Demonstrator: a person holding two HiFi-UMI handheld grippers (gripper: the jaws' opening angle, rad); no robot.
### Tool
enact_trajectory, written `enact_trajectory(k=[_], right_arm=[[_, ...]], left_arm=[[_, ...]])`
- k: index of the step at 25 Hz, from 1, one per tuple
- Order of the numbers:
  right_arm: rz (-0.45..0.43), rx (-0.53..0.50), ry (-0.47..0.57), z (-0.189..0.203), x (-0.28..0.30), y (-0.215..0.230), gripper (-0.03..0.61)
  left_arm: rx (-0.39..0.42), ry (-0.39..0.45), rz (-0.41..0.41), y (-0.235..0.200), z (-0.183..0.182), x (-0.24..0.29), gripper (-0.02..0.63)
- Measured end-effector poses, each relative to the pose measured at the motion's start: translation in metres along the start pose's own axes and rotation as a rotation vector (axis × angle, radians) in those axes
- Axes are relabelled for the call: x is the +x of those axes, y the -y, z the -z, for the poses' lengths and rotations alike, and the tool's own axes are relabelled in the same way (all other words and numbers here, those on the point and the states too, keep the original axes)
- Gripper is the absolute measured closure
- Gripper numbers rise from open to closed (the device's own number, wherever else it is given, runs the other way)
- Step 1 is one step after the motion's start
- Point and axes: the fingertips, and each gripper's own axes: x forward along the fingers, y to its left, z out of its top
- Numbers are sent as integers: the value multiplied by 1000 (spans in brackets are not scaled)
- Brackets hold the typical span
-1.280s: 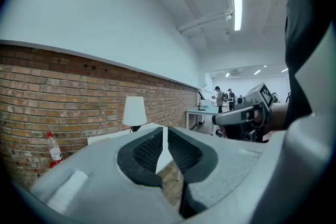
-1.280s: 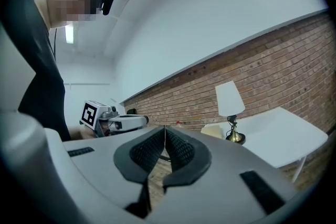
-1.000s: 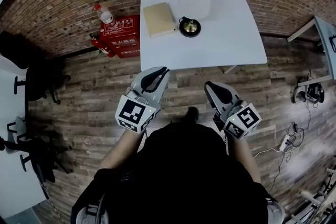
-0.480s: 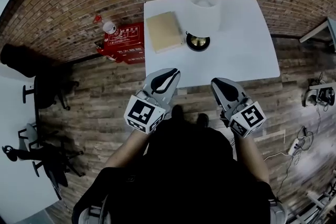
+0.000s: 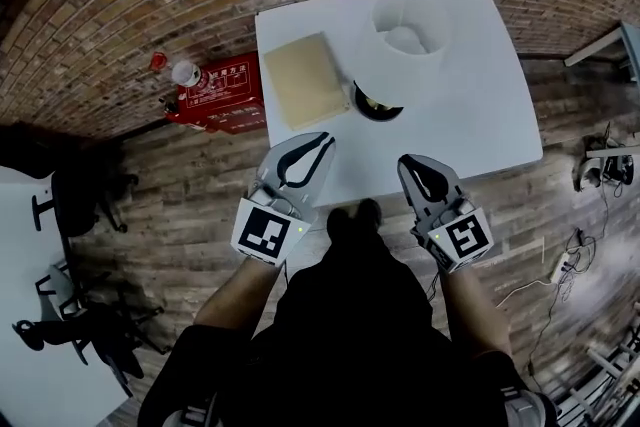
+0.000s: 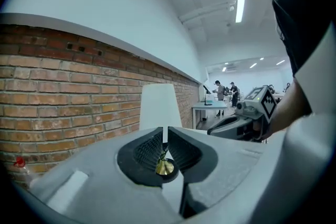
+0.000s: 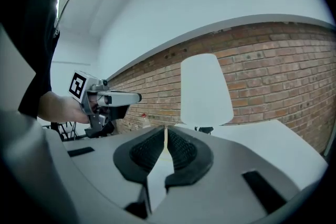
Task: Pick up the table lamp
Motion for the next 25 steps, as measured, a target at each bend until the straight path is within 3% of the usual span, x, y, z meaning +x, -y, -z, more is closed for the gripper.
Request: enact_trajectory(k=[3,7,13,17,25], right_arm=[[31,-25,15,9,23,25,561],[51,-45,50,17,41,40,561],[61,-55,88,43,64,56,561],[84,-66,102,62,72,64,560],[139,-94,136,82,98,92,472]], left_arm=[[-5,27,-40,-17,12,17,578],[0,3,-36,-22,41,35,578],[10,34,-50,-30,68,62,578],[-26,46,-82,-33,88,73,578],[-2,57,-109,-42,114,98,578]])
